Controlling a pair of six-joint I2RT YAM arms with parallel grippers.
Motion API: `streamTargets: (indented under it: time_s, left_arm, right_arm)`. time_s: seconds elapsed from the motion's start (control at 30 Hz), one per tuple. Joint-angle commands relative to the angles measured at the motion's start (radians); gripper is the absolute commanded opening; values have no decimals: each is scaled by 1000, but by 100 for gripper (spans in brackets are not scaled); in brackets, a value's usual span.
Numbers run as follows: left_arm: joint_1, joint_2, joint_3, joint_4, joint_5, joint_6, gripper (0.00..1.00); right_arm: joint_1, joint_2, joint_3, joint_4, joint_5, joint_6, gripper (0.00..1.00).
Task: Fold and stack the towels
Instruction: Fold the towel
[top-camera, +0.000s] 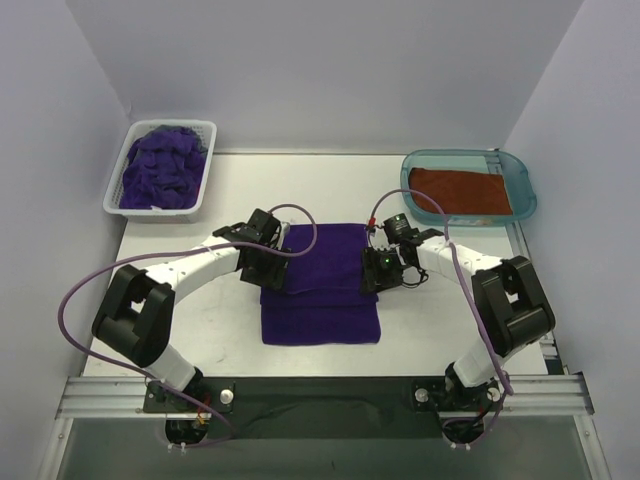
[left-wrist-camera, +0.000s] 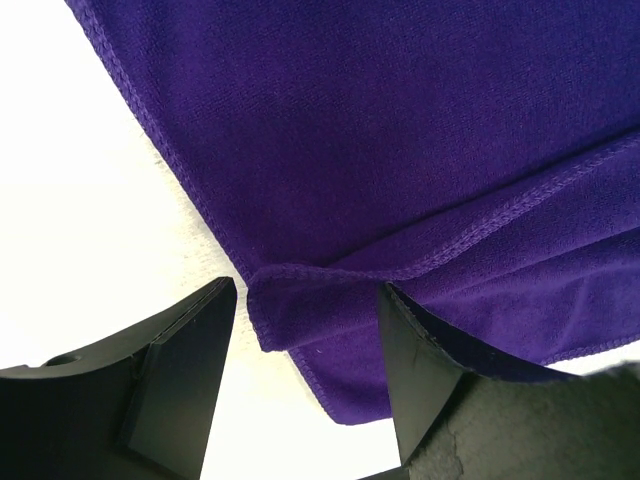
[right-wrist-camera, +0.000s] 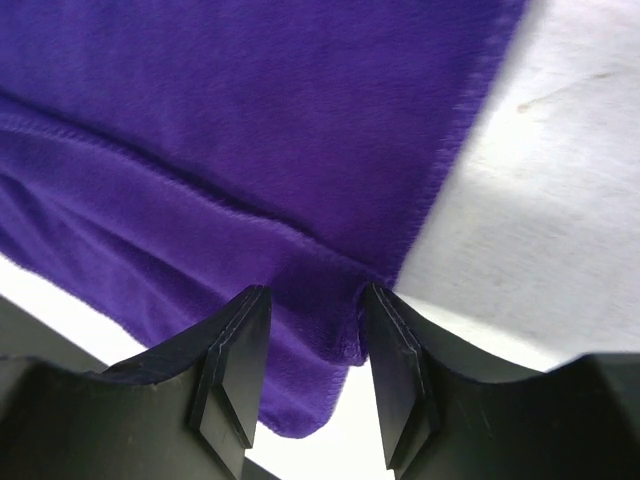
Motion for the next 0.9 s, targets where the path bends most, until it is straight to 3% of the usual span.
streamTargets:
  time_s: [0.0, 0.23, 0.4, 0.87]
  left_arm:
    - [5, -3, 21, 19, 20, 27, 69]
    - [5, -8, 13, 20, 22, 26, 69]
    - [3, -20, 5, 20, 25, 24, 69]
    - [3, -78, -45, 26, 40, 15, 68]
  right_arm:
    - [9, -25, 13, -33, -77, -12, 42]
    - [13, -51, 10, -36, -128, -21, 40]
    - [13, -48, 2, -36, -139, -32, 33]
    - [56, -130, -61, -56, -182, -60, 35]
